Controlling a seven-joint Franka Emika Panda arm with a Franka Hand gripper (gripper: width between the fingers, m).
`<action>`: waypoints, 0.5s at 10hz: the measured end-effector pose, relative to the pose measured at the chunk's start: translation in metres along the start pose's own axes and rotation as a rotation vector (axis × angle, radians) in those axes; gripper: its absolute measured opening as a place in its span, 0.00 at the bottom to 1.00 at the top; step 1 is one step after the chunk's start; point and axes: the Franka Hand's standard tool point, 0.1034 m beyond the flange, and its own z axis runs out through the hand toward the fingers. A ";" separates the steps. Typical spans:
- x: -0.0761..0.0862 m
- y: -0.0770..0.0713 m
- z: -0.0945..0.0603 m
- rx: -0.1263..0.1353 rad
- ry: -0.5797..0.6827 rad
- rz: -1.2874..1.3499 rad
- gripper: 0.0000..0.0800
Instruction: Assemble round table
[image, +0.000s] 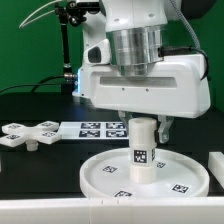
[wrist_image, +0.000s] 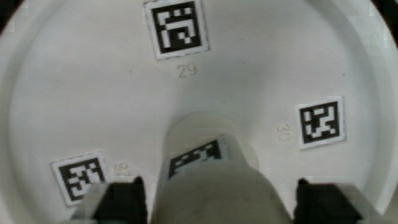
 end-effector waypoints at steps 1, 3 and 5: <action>-0.002 0.000 0.001 0.000 -0.003 0.049 0.51; -0.009 -0.003 0.005 0.004 -0.017 0.235 0.50; -0.013 -0.004 0.007 0.004 -0.028 0.354 0.48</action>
Offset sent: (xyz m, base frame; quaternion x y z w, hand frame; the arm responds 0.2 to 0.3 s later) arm -0.0029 0.0016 -0.0047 -0.0084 0.0104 0.1698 0.9854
